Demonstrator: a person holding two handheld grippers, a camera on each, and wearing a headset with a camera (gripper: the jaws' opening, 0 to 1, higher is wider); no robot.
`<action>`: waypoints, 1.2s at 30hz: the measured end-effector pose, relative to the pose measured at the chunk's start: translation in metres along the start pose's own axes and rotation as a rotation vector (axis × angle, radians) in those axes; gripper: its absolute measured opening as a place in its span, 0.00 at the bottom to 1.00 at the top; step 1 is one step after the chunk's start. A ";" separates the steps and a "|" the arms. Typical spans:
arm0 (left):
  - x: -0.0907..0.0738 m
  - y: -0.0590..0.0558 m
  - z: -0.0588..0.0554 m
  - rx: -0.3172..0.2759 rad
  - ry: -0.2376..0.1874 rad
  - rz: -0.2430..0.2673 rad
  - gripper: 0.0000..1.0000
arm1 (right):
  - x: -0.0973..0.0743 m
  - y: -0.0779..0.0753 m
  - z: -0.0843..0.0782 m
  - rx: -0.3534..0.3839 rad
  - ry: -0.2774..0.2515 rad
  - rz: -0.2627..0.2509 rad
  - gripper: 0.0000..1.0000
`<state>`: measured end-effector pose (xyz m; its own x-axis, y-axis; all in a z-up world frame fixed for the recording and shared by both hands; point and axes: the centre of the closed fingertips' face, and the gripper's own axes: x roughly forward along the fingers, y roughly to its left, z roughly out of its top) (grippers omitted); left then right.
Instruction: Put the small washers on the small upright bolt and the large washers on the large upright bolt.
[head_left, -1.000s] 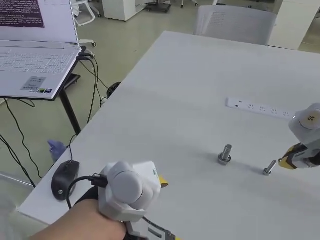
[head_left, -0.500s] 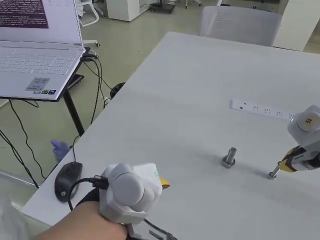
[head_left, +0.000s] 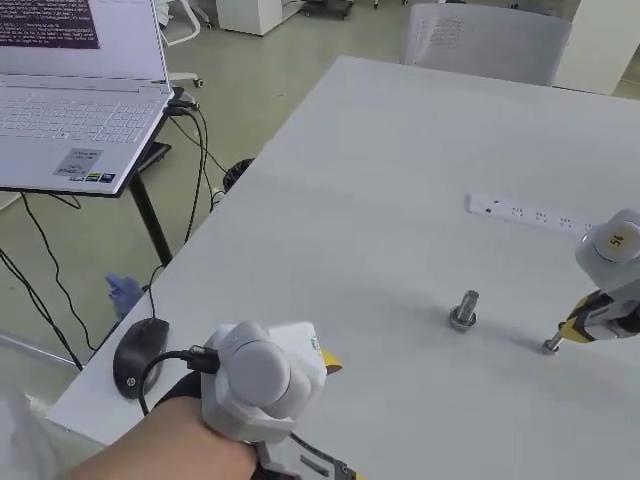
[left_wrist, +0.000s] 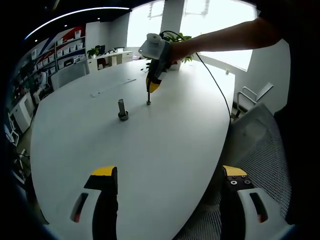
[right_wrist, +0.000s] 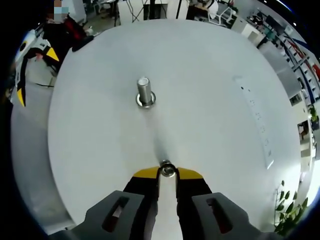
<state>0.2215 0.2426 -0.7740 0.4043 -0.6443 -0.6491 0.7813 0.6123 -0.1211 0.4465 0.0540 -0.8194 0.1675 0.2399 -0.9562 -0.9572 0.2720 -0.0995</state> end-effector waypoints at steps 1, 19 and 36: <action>0.000 0.000 -0.001 0.001 0.003 0.001 0.84 | 0.001 0.000 0.000 -0.001 0.002 0.001 0.13; 0.000 0.003 -0.003 -0.005 0.005 0.003 0.84 | 0.020 0.004 -0.005 -0.016 0.030 0.015 0.13; 0.000 0.003 -0.009 -0.018 0.019 0.002 0.83 | 0.035 0.006 -0.009 -0.029 0.051 0.019 0.13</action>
<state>0.2195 0.2483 -0.7813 0.3966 -0.6345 -0.6634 0.7717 0.6218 -0.1334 0.4445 0.0562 -0.8560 0.1382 0.1968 -0.9707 -0.9666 0.2402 -0.0890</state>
